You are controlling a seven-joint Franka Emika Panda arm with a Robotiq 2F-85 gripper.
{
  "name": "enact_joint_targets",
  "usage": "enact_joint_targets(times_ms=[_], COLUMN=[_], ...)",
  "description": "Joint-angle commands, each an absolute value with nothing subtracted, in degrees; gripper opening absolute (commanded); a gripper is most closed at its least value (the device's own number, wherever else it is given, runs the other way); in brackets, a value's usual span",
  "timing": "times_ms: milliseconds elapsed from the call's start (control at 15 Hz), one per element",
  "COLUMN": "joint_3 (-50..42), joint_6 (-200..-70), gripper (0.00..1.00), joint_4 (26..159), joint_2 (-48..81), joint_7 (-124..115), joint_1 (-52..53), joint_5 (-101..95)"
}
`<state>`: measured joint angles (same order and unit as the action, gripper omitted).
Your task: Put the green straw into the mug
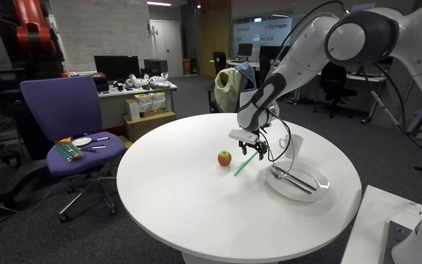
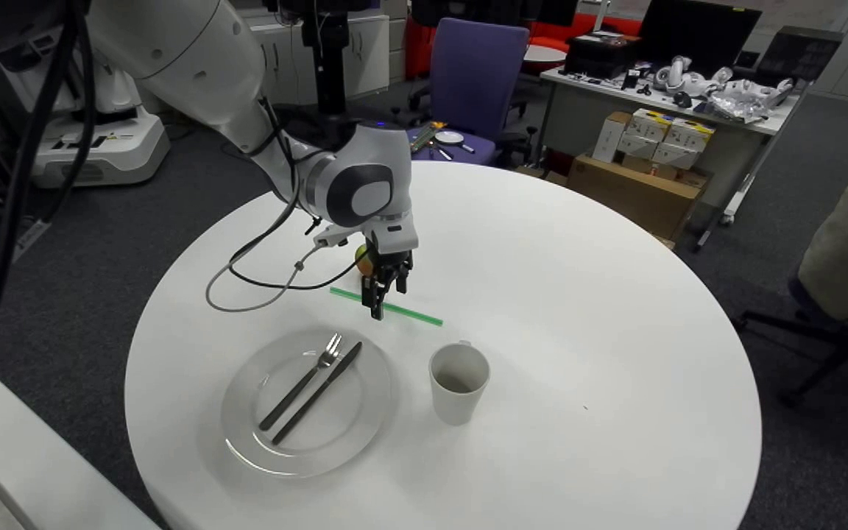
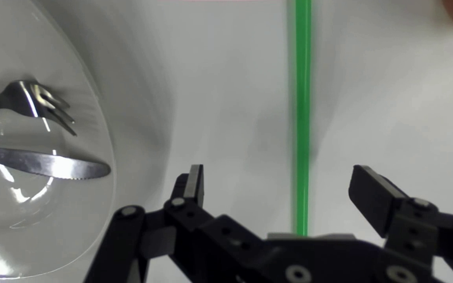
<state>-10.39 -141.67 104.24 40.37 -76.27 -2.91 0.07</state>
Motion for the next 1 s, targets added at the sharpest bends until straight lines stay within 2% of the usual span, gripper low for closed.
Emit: enact_joint_targets(times_ms=[0,933], joint_3=[-10.01,-9.57], joint_6=[-141.59,-142.24], gripper=[1.00,1.00], joint_4=[103.58,101.39], joint_2=[40.16,42.50], joint_7=[-71.03,-66.27], joint_1=[-3.54,-3.58], joint_5=[1.42,5.27])
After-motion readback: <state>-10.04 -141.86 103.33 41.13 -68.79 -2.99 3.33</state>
